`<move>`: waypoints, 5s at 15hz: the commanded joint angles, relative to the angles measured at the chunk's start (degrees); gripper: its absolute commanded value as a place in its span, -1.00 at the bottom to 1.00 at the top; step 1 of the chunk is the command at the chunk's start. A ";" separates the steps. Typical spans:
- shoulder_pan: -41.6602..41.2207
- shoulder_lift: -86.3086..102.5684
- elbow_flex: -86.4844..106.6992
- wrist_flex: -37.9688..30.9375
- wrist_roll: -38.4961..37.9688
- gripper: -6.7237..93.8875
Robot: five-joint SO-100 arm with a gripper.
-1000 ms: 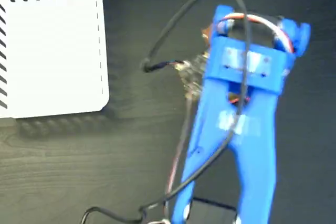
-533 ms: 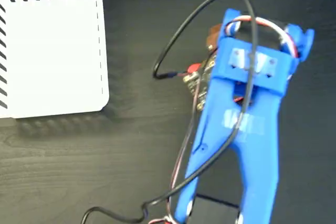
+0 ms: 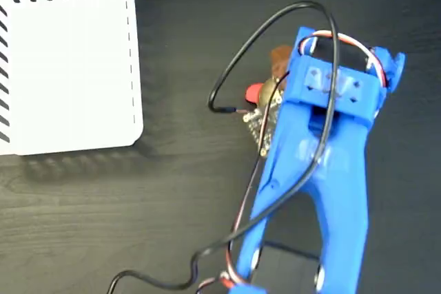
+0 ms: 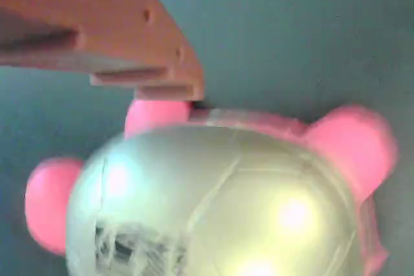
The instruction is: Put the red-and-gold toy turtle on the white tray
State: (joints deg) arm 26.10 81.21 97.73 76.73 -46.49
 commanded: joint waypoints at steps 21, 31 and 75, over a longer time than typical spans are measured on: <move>-1.23 -8.53 -1.76 -5.63 1.93 0.33; -1.23 -8.61 -2.37 -6.15 4.39 -0.78; -47.72 -26.28 -57.39 7.65 58.10 0.27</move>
State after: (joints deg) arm -21.01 51.86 43.95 84.02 10.55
